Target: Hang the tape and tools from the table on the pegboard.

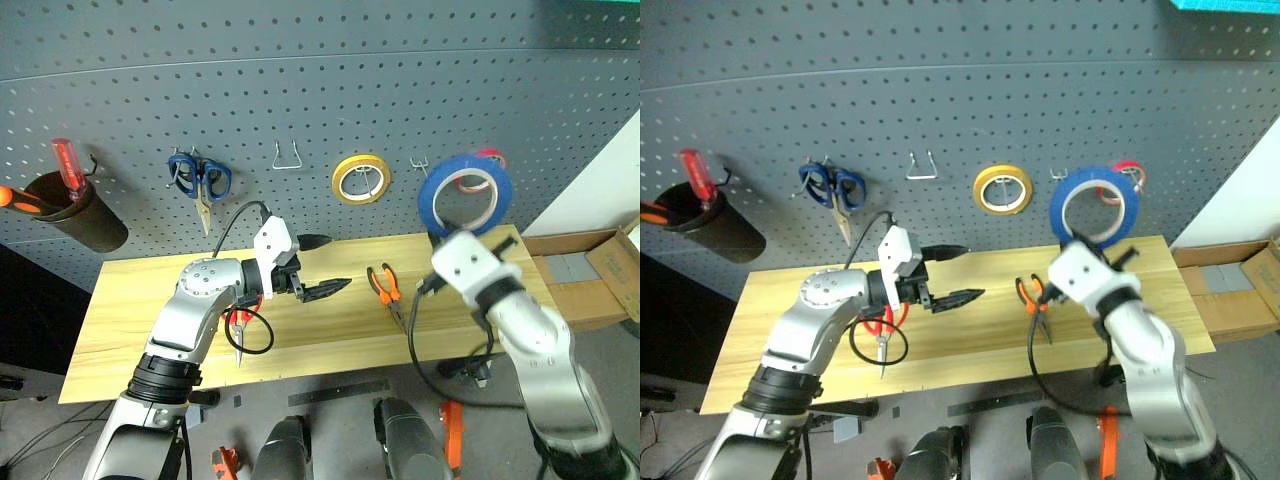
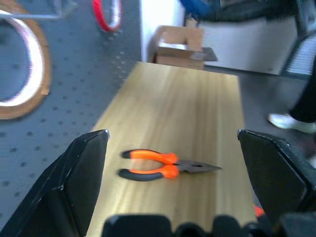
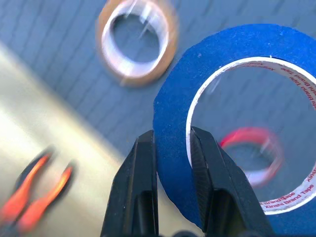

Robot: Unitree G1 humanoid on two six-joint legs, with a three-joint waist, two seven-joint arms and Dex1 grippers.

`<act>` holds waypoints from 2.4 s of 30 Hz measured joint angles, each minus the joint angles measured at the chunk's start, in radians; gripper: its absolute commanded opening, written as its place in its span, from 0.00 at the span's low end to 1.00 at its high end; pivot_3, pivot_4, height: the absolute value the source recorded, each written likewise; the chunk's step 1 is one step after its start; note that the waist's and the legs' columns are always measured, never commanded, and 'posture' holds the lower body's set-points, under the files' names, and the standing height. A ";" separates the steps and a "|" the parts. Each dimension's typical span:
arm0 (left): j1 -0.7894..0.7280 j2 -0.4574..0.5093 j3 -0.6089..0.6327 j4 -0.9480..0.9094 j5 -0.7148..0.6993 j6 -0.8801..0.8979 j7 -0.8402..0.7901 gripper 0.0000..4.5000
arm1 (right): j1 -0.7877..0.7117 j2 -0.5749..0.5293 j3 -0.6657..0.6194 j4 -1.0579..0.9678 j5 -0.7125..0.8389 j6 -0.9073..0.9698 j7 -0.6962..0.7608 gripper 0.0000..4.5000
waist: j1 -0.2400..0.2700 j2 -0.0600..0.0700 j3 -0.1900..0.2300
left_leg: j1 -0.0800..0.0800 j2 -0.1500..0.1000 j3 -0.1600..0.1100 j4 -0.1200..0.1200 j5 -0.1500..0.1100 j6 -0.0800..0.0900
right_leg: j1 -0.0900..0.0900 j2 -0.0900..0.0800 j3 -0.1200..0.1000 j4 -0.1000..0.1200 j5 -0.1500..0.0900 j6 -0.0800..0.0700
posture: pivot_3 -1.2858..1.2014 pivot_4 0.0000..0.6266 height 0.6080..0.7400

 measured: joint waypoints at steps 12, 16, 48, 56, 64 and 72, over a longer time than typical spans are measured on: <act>0.002 0.000 0.032 -0.001 -0.002 0.020 0.045 1.00 | -0.180 0.070 -0.036 0.485 0.129 -0.193 -0.046 0.09 | 0.010 0.000 0.000 | -0.002 -0.001 0.000 -0.001 0.000 0.000 | -0.002 -0.001 -0.001 -0.001 0.000 0.000 | 0.46 0.38 1.00; 0.003 -0.004 0.039 -0.001 -0.002 0.016 0.064 1.00 | -0.217 0.103 -0.038 0.610 0.143 -0.250 -0.083 0.09 | 0.010 0.000 0.000 | -0.002 -0.001 0.001 -0.001 0.000 -0.001 | -0.002 -0.001 0.000 -0.001 0.000 0.000 | 0.46 0.38 1.00; 0.035 0.217 -0.023 0.235 0.162 -0.260 -0.185 1.00 | -0.177 0.503 -0.073 0.760 0.293 0.258 -0.283 1.00 | -0.006 0.001 -0.001 | 0.000 0.000 0.000 -0.002 0.001 -0.001 | -0.003 0.000 0.000 0.001 0.002 -0.002 | 0.46 0.40 1.00; 0.039 0.217 -0.023 0.227 0.162 -0.257 -0.179 1.00 | -0.204 0.508 -0.107 0.926 0.332 0.209 -0.304 1.00 | -0.015 0.001 -0.001 | 0.000 0.001 0.000 -0.002 0.001 -0.001 | -0.003 0.000 0.000 0.002 0.002 -0.002 | 0.47 0.40 1.00; 0.046 0.217 -0.022 0.227 0.162 -0.258 -0.175 1.00 | -0.281 0.508 -0.137 1.081 0.368 0.106 -0.309 1.00 | -0.015 0.001 -0.001 | 0.001 0.000 0.000 -0.002 0.001 -0.001 | -0.003 0.000 0.000 0.003 0.002 -0.002 | 0.47 0.39 1.00; 0.047 0.217 -0.022 0.227 0.162 -0.260 -0.168 1.00 | -0.351 0.481 -0.144 1.213 0.367 0.057 -0.309 1.00 | -0.015 0.001 -0.001 | 0.001 0.000 0.001 -0.002 0.001 -0.001 | -0.003 0.000 0.000 0.003 0.002 -0.003 | 0.47 0.38 1.00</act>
